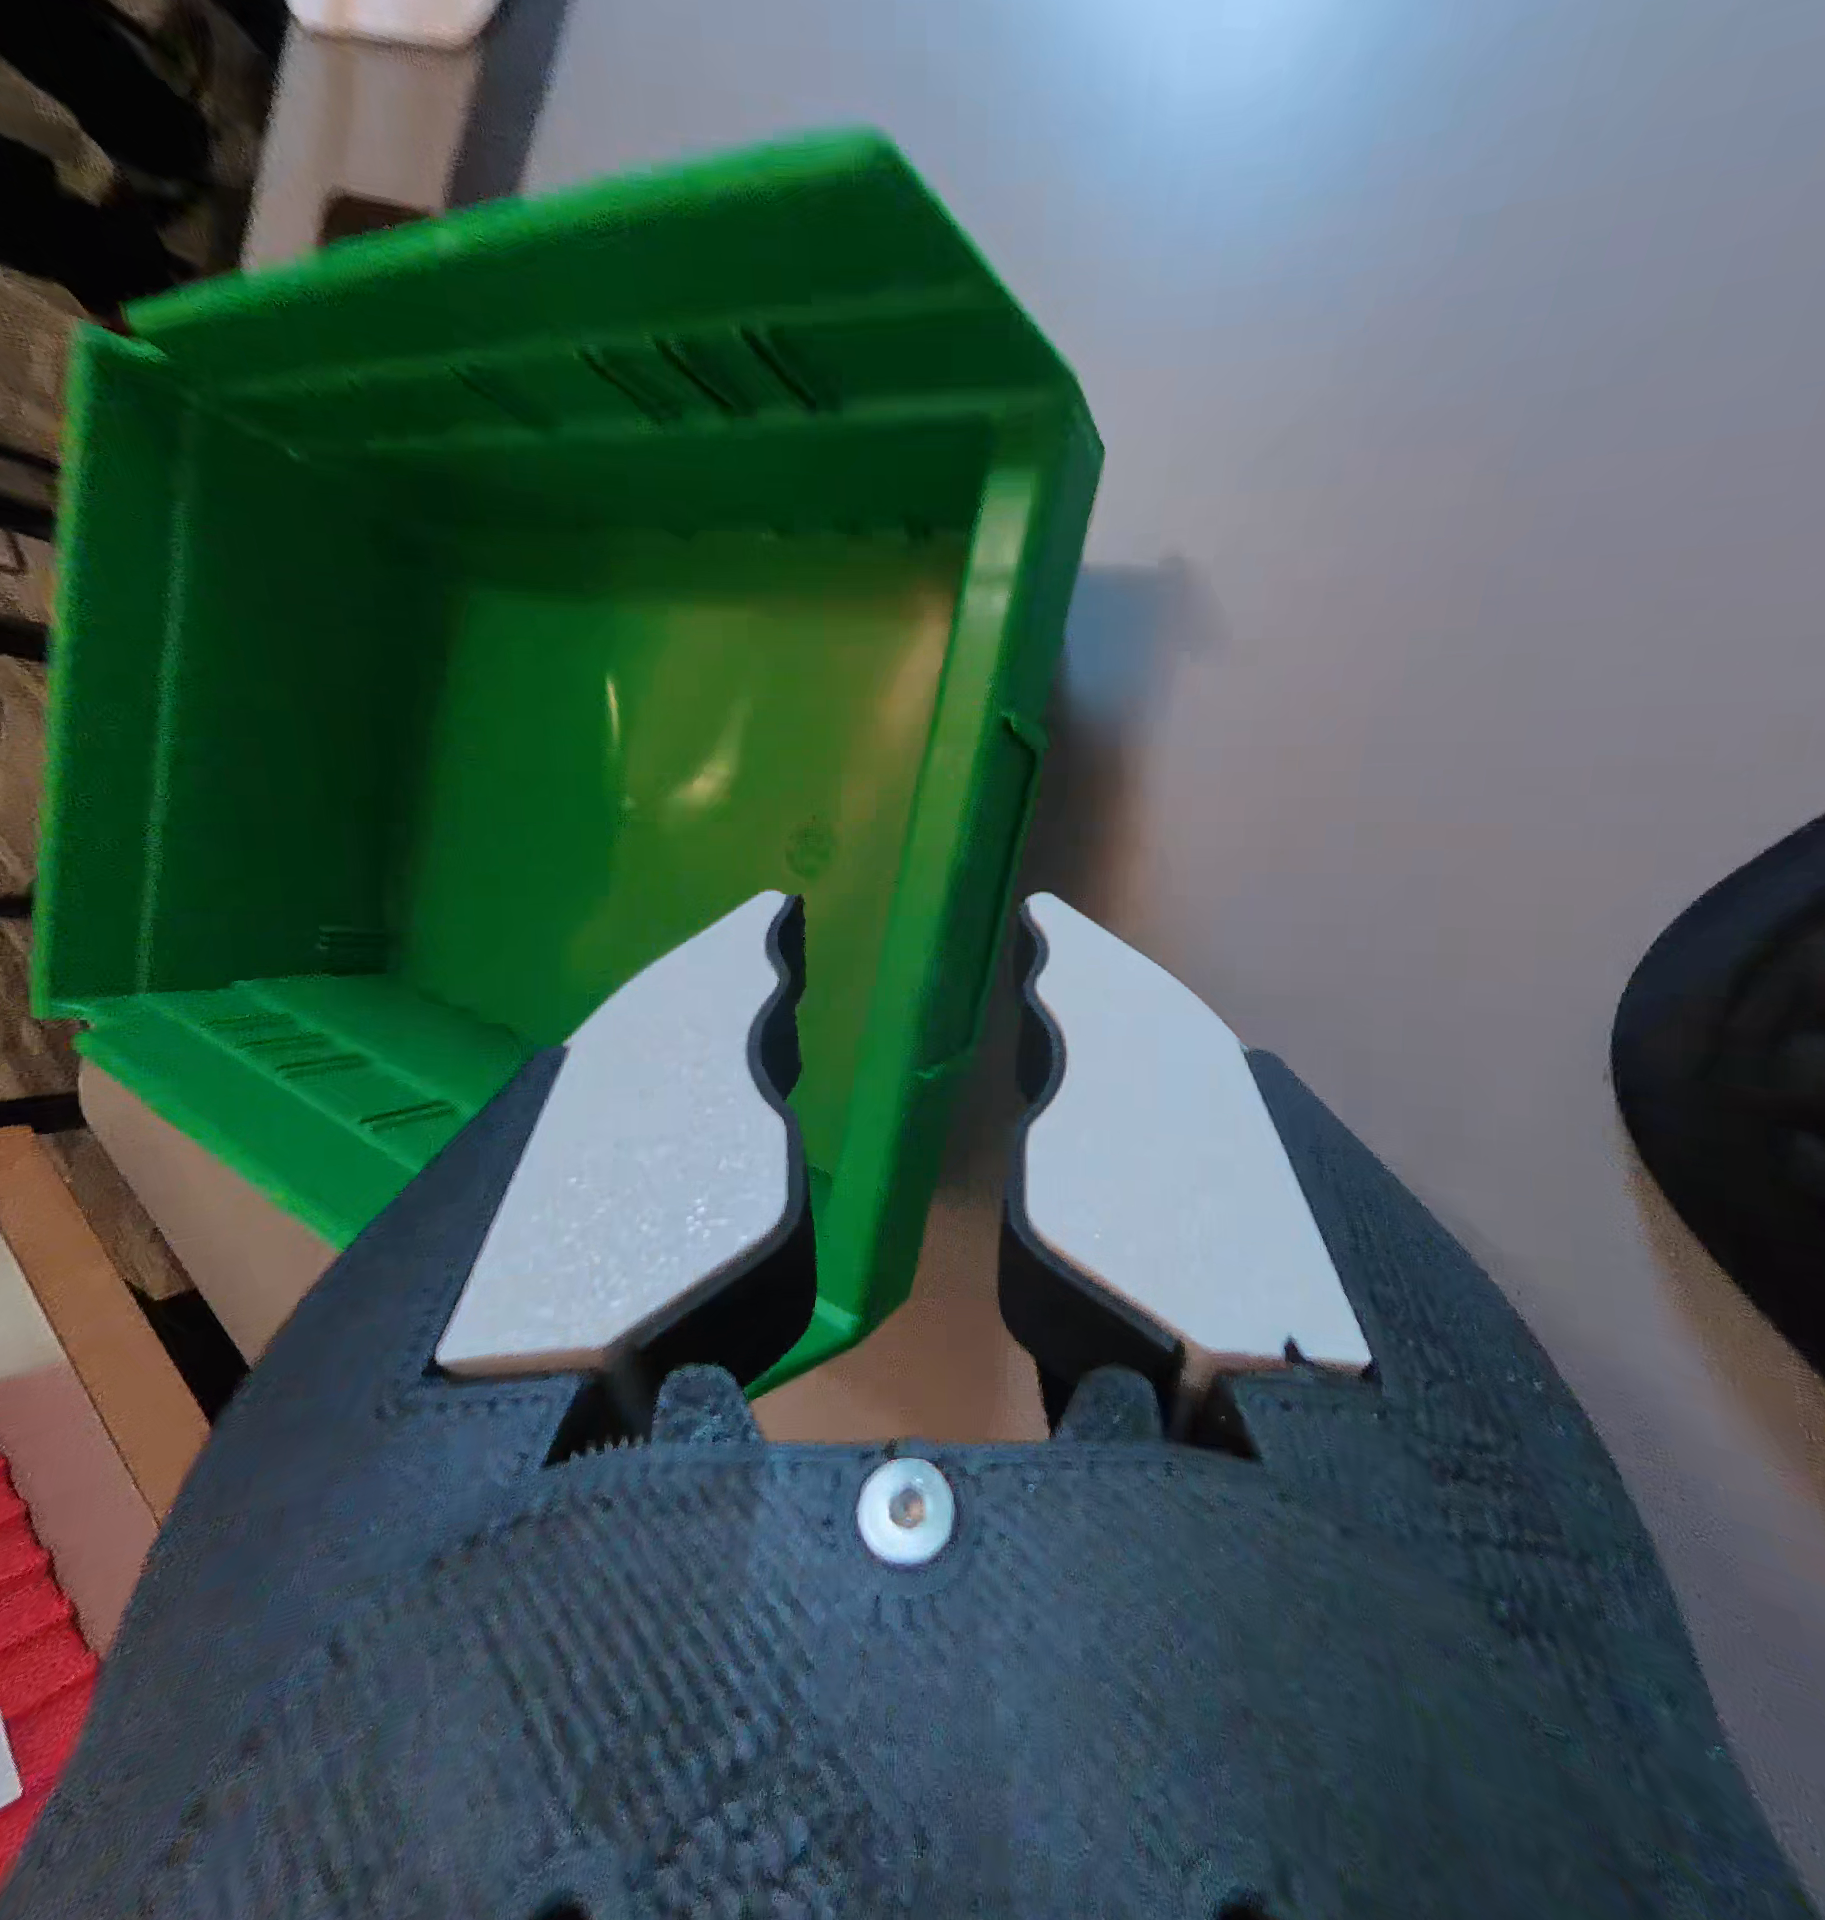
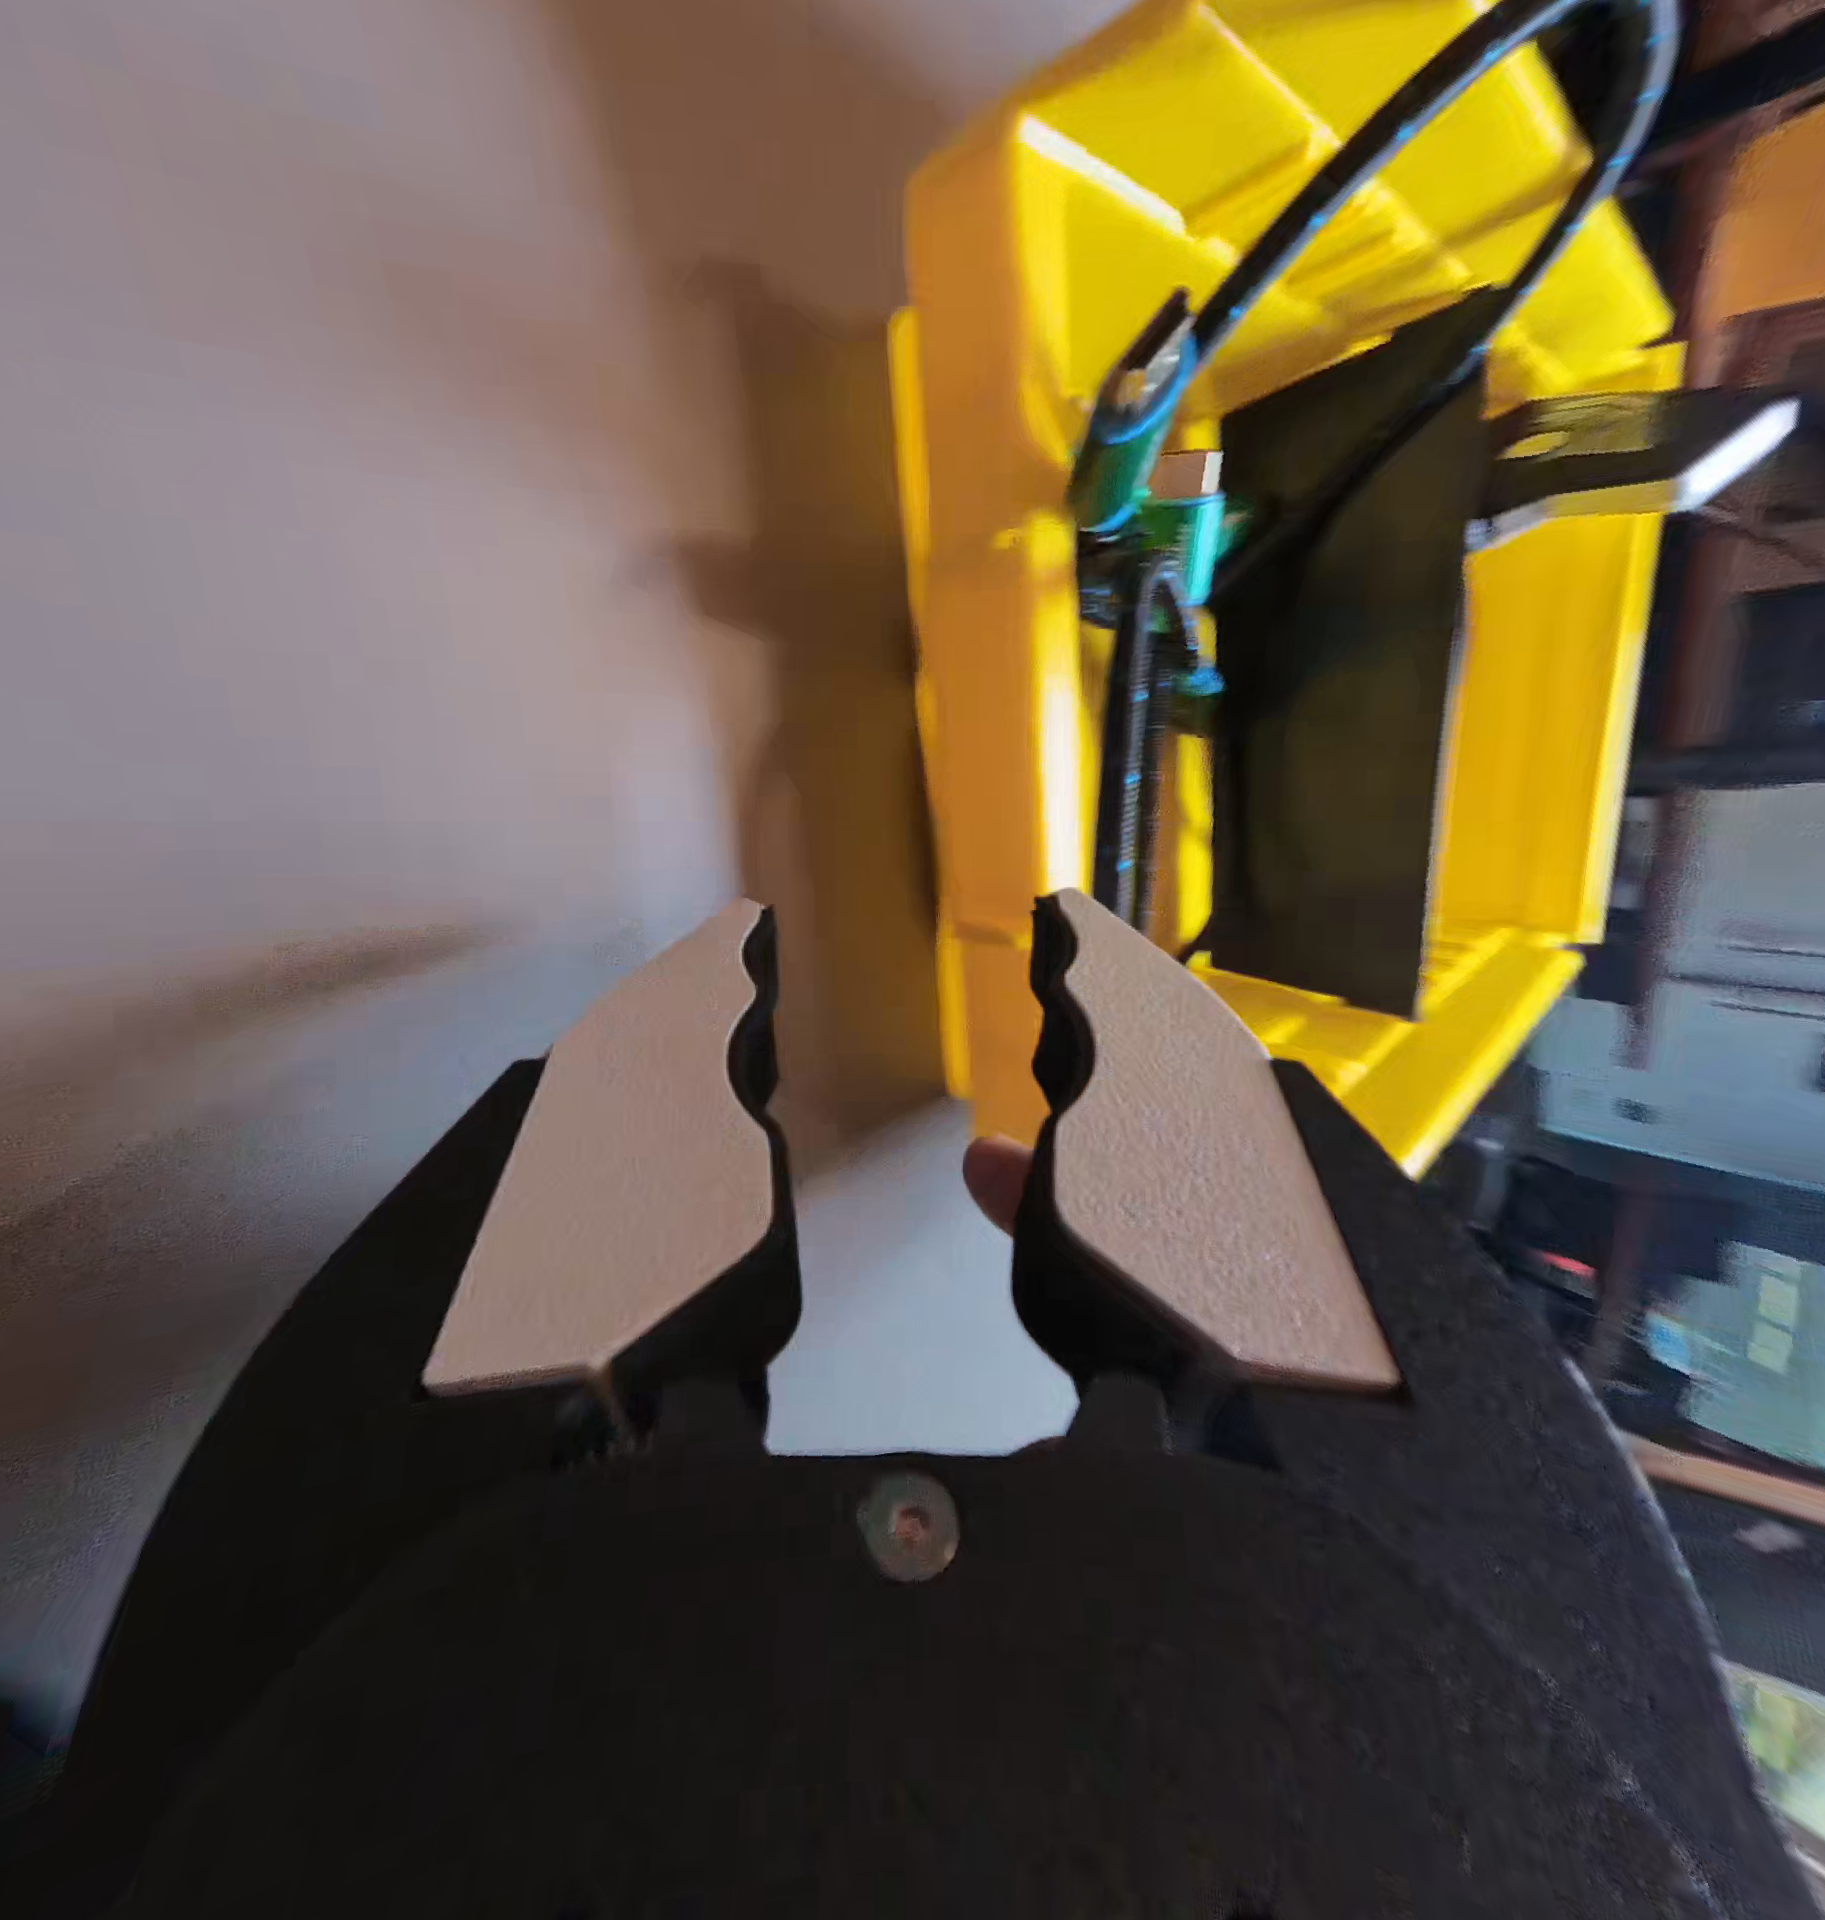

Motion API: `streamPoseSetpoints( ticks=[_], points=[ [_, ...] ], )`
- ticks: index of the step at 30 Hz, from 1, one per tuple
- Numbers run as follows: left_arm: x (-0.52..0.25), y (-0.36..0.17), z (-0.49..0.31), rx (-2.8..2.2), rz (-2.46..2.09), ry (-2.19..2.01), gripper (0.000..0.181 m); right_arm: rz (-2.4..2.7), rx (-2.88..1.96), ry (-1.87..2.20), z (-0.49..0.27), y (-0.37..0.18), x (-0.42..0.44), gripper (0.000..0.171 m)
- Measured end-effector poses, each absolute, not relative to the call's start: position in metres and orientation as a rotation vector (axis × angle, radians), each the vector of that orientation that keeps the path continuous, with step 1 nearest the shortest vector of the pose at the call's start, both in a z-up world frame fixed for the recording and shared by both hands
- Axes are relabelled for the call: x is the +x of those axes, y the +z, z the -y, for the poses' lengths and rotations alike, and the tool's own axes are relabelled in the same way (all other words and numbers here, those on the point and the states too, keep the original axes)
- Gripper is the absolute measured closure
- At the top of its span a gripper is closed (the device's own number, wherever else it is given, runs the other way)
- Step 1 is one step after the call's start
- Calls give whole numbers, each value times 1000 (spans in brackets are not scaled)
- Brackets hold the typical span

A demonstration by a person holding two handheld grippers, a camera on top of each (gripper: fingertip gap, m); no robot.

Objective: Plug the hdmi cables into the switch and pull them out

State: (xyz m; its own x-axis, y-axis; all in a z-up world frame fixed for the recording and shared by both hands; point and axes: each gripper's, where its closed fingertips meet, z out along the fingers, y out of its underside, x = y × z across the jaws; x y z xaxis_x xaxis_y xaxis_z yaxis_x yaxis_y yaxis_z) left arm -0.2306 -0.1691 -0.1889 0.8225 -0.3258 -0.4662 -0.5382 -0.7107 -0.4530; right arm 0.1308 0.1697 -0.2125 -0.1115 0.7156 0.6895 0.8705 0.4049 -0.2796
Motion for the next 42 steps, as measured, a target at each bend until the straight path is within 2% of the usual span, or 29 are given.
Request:
streamPoseSetpoints(
  ticks=[1, 3, 5, 7, 8, 14, 22, 24, 28, 31, 34, 38, 42],
  points=[
    [-233, -200, 172, -2449, -645, 486, 140, 1844, -1297, -357, -184, -209, 125, 125],
    [-245, -219, 173, -2522, -678, 560, 138, 1874, -1236, -521, -205, -213, 117, 124],
    [-255, -238, 169, -2573, -736, 610, 139, 1979, -1269, -628, -221, -231, 116, 113],
    [-259, -250, 160, -2594, -799, 605, 150, 2035, -1227, -603, -229, -239, 105, 131],
    [-260, -250, 151, -2570, -810, 620, 150, 2067, -1224, -575, -228, -241, 102, 138],
    [-254, -247, 104, -2497, -948, 759, 152, 2122, -1116, -539, -210, -241, 103, 138],
    [-153, -245, 48, -2277, -1195, 669, 151, 2090, -913, -429, -124, -228, 137, 136],
    [-123, -238, 36, -2199, -1197, 614, 145, 2044, -980, -259, -92, -222, 147, 135],
    [-52, -202, 27, -2033, -1016, 285, 148, 1850, -1193, 232, -35, -191, 179, 137],
    [1, -181, 30, -1976, -792, -66, 150, 1523, -1421, 385, -59, -170, 216, 137],
    [35, -183, 22, -1980, -583, -296, 152, 1164, -1663, 564, -100, -168, 249, 134],
    [51, -197, -17, -1977, -444, -310, 146, 1007, -1805, 735, -131, -188, 243, 123],
    [59, -201, -52, -1922, -397, -223, 145, 1013, -1800, 760, -148, -191, 211, 126]
  ],
)
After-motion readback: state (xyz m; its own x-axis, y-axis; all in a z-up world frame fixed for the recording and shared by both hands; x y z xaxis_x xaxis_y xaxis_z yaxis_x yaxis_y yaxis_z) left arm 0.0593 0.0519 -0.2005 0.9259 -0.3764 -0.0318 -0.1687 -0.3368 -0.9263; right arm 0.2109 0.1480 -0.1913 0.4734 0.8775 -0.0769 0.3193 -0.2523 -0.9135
